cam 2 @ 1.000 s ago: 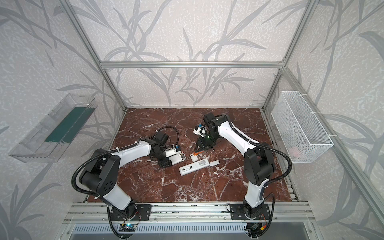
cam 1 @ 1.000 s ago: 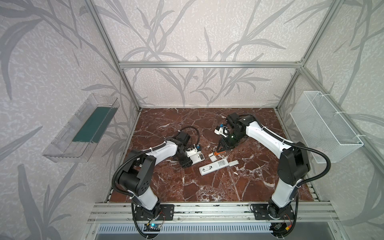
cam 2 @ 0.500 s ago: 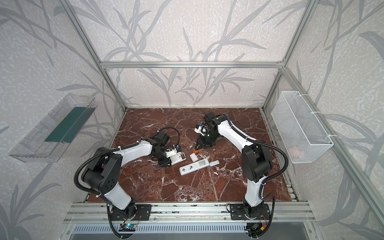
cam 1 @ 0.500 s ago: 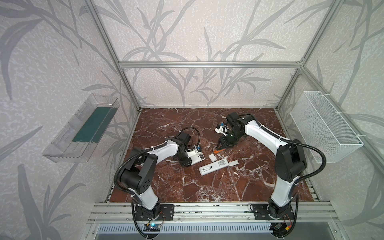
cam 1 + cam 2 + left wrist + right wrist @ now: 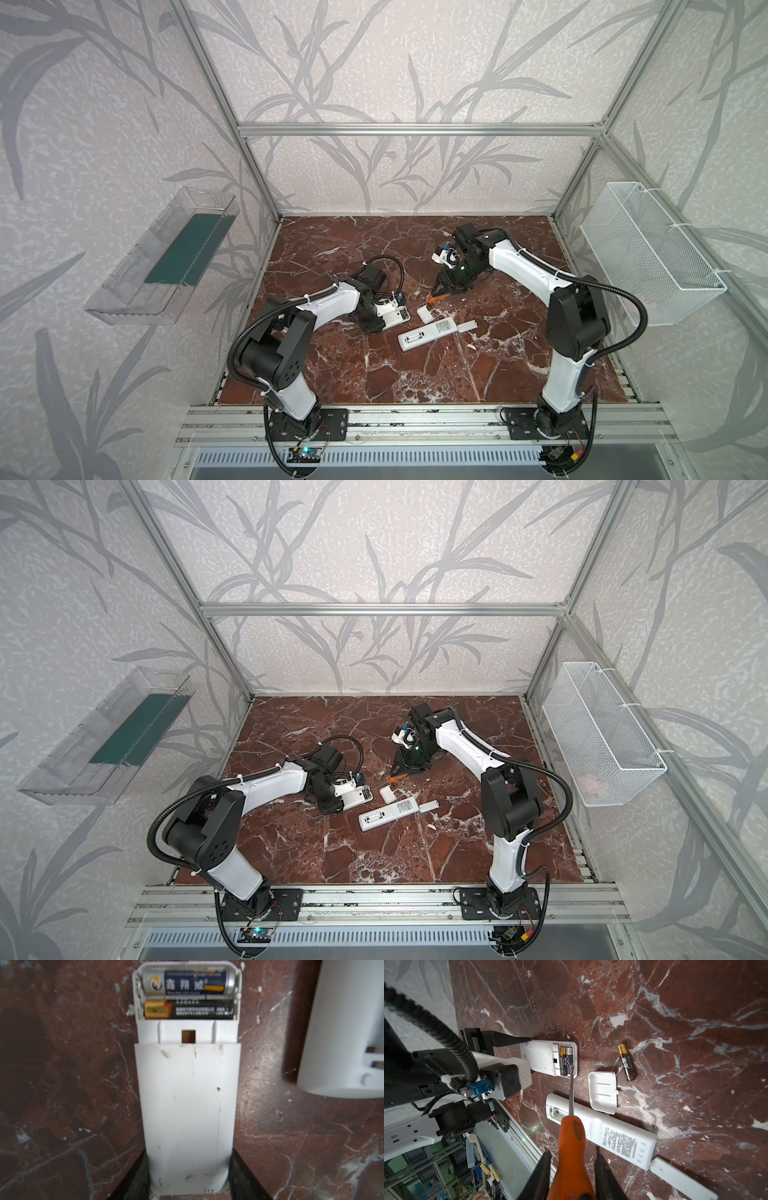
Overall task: Unload the batteries from the remote control
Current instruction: 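Bring the screwdriver tip to the batteries in the box with the right gripper, then pry under the top battery with the screwdriver tip while the left gripper holds the box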
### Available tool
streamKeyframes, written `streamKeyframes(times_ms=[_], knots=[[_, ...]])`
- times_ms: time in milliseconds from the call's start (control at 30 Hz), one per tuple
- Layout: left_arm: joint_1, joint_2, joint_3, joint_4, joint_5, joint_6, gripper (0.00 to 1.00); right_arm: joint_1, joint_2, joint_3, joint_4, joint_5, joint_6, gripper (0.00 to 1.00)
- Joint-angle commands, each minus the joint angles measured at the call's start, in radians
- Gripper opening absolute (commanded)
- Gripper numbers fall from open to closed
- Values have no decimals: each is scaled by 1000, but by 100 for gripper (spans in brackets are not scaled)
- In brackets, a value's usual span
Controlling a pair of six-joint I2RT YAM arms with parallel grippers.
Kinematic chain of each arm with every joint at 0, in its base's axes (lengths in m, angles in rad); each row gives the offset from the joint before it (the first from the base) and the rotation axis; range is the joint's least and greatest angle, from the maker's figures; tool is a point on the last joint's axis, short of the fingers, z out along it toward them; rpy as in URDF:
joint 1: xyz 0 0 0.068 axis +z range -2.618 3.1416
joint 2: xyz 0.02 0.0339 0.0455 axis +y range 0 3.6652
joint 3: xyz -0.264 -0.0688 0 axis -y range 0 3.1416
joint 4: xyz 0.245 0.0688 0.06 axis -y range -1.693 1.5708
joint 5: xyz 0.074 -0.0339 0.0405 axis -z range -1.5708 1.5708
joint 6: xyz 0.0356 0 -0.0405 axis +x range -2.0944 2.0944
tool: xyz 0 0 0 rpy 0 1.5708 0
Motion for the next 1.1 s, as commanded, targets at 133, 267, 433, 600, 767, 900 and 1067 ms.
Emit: streamKeyframes(times_ms=[133,267,433,600,767,900,1067], knots=[[-19,-27,10,-22,0,35,38,0,27,2,30,-13,29,0],[-22,-27,9,-22,-2,33,38,-1,35,-9,41,-15,40,0],[-24,-30,9,-16,-8,32,37,-9,41,-36,53,-53,62,0],[-25,-32,6,-15,-9,30,36,-86,34,-132,122,-150,135,0],[-24,-40,5,-6,-11,30,34,-121,36,-177,143,-196,156,0],[-26,-64,-6,15,-20,30,33,-119,60,-186,150,-229,165,0],[-30,-127,-46,80,-63,36,32,-123,79,-203,176,-264,181,0]])
